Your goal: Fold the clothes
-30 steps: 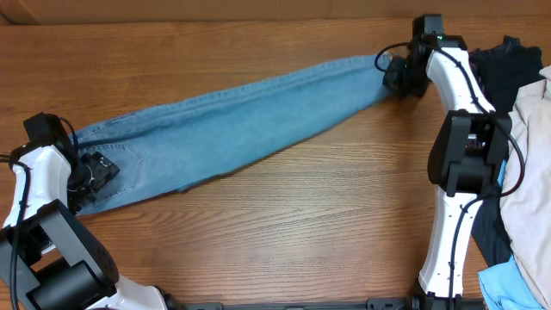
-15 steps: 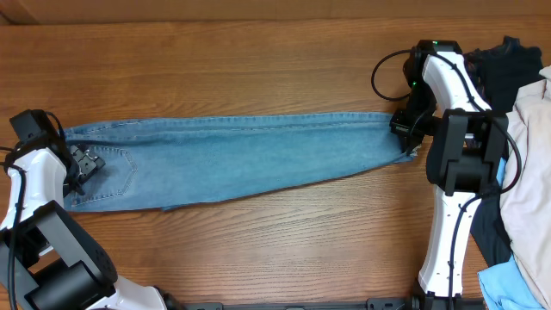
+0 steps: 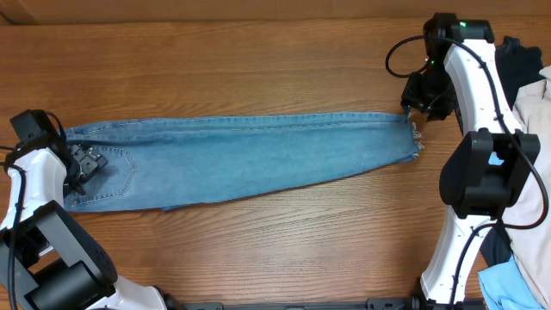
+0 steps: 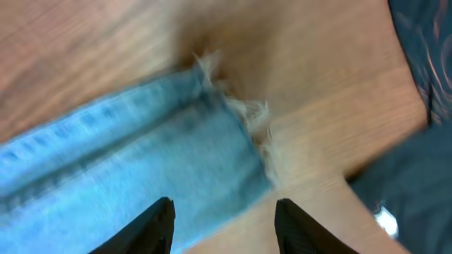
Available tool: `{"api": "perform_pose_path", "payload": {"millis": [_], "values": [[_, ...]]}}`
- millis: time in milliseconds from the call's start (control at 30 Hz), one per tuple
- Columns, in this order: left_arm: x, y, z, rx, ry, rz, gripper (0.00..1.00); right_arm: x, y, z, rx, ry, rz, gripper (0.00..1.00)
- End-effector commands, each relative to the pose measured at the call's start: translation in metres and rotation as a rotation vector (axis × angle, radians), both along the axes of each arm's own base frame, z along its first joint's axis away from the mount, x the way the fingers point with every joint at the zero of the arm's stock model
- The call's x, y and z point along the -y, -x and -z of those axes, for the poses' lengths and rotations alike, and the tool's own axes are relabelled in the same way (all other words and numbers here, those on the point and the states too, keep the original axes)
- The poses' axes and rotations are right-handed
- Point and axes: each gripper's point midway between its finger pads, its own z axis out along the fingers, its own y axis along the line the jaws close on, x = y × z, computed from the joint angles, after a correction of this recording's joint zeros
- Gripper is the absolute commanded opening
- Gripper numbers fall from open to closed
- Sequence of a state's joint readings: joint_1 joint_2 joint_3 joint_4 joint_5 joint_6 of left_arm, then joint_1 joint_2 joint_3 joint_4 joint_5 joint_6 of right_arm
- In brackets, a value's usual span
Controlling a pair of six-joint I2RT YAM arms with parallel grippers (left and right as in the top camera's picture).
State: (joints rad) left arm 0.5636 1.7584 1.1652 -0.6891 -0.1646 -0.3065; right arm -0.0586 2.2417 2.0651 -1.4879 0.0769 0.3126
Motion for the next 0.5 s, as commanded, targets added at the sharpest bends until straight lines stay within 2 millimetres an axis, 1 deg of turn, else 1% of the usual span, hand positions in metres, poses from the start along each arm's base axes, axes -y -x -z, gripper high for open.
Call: {"api": "perform_pose_path", "payload": {"millis": [0, 167, 233, 333, 467], "values": [[0.005, 0.002, 0.004, -0.003, 0.032, 0.017, 1.00, -0.003, 0.001, 0.016, -0.019, -0.022, -0.055, 0.50], [0.006, 0.001, 0.004, -0.002, 0.036, 0.018, 1.00, -0.002, -0.003, 0.043, 0.004, -0.017, -0.055, 0.50], [0.006, 0.002, 0.004, -0.003, 0.037, 0.018, 1.00, -0.001, -0.007, 0.057, 0.028, -0.010, -0.054, 0.49], [0.007, 0.001, 0.005, -0.001, 0.042, 0.020, 1.00, 0.002, -0.008, 0.072, 0.042, 0.009, -0.054, 0.49], [0.008, 0.000, 0.005, 0.006, 0.053, 0.024, 1.00, 0.010, -0.007, 0.083, 0.046, 0.058, -0.051, 0.49]]}}
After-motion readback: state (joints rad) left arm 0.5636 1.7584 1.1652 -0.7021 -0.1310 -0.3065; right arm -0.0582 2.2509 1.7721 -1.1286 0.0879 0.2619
